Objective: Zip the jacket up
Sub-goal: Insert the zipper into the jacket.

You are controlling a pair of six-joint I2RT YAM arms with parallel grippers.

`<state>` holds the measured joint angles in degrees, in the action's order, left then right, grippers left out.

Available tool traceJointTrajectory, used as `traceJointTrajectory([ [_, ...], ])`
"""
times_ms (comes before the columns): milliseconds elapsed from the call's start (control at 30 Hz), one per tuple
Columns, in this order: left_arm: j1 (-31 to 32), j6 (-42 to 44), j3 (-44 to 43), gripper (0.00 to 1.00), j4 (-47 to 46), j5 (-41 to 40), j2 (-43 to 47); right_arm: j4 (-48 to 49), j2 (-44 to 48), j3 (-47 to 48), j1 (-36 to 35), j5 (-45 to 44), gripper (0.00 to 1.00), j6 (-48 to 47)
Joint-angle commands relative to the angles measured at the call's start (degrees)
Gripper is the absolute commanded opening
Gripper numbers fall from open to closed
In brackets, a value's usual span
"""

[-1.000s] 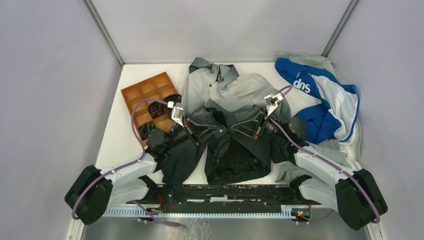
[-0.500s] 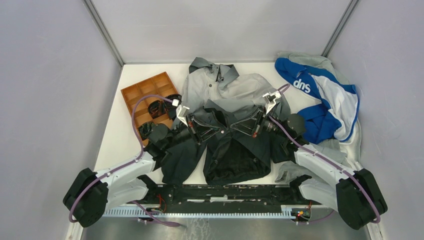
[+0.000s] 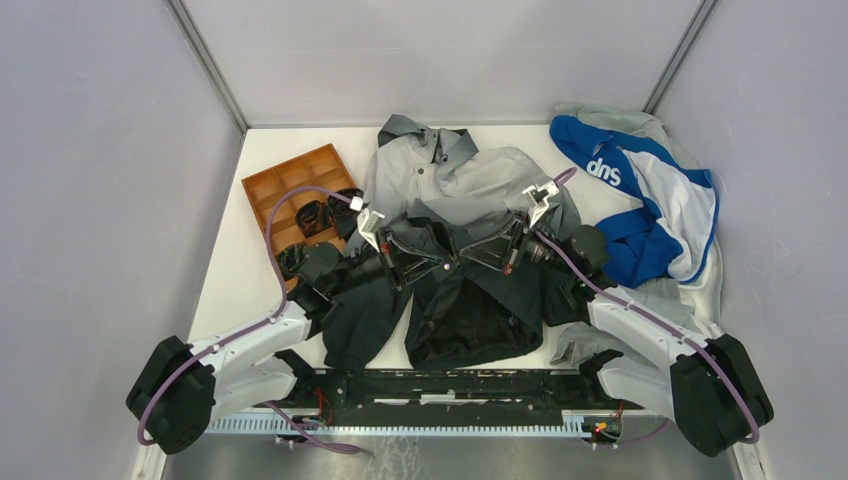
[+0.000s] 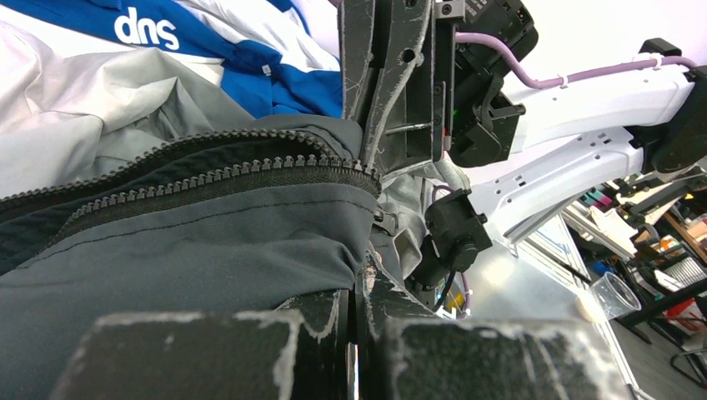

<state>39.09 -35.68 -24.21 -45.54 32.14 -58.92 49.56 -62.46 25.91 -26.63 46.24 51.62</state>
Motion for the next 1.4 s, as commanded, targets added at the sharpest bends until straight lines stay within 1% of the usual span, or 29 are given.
traceJointTrajectory([
  [0, 0.5, 1.4, -3.0, 0.02, -1.3, 3.8, -0.7, 1.8, -0.7, 2.6, -0.4, -2.3, 0.0, 0.6],
  [167, 0.6, 1.1, -3.1, 0.02, -1.6, 4.6, -1.1, 2.4, -1.6, 2.6, -0.4, -2.1, 0.0, 1.4],
  [267, 0.5, 1.2, -3.0, 0.02, -1.5, 4.4, -1.1, 1.9, -1.3, 2.5, -0.6, -1.3, 0.0, 0.3],
  [400, 0.5, 0.8, -2.3, 0.02, -2.7, 3.7, -1.2, -3.8, -0.3, 2.9, -1.9, -0.1, 0.0, -6.9],
  [467, 0.5, 0.2, -2.5, 0.02, -2.7, 4.4, -2.0, -5.1, 0.1, 2.3, -2.4, -0.2, 0.0, -8.5],
  [567, 0.5, -0.1, -2.5, 0.02, -2.8, 4.9, -2.5, -4.3, 0.3, 2.0, -3.0, -0.1, 0.0, -8.9],
  [633, 0.6, -0.2, -2.5, 0.02, -2.6, 5.6, -2.5, -1.8, 0.2, 2.0, -2.9, -0.5, 0.0, -8.0],
  [800, 1.1, 0.3, -2.2, 0.02, 1.3, 7.2, -2.4, 5.5, -0.5, 1.8, -2.1, -2.2, 0.0, -2.5],
  [967, 1.2, 0.4, -1.1, 0.02, 2.2, 6.9, -1.6, 5.4, -0.3, 0.0, -2.1, -2.6, 0.0, -2.8],
  [1067, 1.2, 0.3, -1.2, 0.02, 2.2, 6.4, -1.6, 0.4, 0.3, -1.2, -2.1, -3.2, 0.0, -7.0],
  [1133, 1.2, 0.2, -1.2, 0.02, 1.9, 6.0, -1.7, -1.0, 1.0, -2.6, -2.2, -3.8, 0.0, -8.8],
  [1233, 1.3, -1.4, -0.5, 0.02, 0.2, 5.8, -2.5, 0.6, 2.1, -5.7, -2.1, -5.0, 0.0, -7.7],
  [1367, 2.5, -2.7, 0.4, 0.02, -0.4, 5.9, -3.5, 2.0, 1.8, -7.0, -2.1, -6.2, 0.0, -7.0],
])
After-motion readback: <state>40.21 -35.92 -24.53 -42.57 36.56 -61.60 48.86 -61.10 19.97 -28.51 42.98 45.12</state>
